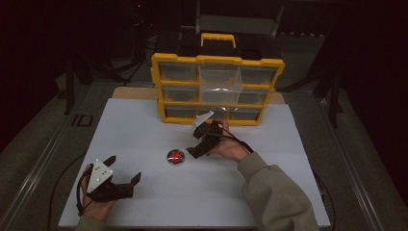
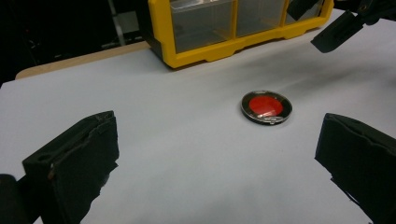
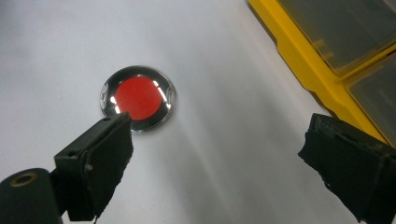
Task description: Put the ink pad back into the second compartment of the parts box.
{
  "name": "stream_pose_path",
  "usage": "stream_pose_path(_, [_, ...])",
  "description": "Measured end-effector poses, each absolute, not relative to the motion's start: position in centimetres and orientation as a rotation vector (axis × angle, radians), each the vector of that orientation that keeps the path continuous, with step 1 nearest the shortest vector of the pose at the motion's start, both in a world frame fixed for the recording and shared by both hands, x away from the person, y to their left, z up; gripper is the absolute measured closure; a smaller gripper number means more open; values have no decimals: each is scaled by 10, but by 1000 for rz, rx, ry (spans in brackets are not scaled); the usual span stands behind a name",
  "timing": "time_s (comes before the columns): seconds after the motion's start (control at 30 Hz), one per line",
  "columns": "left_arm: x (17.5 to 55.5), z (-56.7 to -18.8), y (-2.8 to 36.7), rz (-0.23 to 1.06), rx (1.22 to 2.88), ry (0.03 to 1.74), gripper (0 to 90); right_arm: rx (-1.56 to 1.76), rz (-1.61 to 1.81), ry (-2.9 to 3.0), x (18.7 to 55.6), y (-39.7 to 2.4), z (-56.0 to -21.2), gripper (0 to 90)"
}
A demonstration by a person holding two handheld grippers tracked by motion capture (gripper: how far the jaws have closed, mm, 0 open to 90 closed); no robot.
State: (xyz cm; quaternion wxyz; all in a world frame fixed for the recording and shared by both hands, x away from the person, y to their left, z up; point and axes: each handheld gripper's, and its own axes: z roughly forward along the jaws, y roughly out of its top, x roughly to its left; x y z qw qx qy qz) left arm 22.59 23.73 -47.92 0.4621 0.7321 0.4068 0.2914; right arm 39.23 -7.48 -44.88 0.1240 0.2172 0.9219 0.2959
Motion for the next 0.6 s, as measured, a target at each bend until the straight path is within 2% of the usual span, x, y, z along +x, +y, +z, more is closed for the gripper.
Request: stream_pose_path(0.6, [226,-480,237,713,1801,1001,1,640,862,2731,394,-63,-461,80])
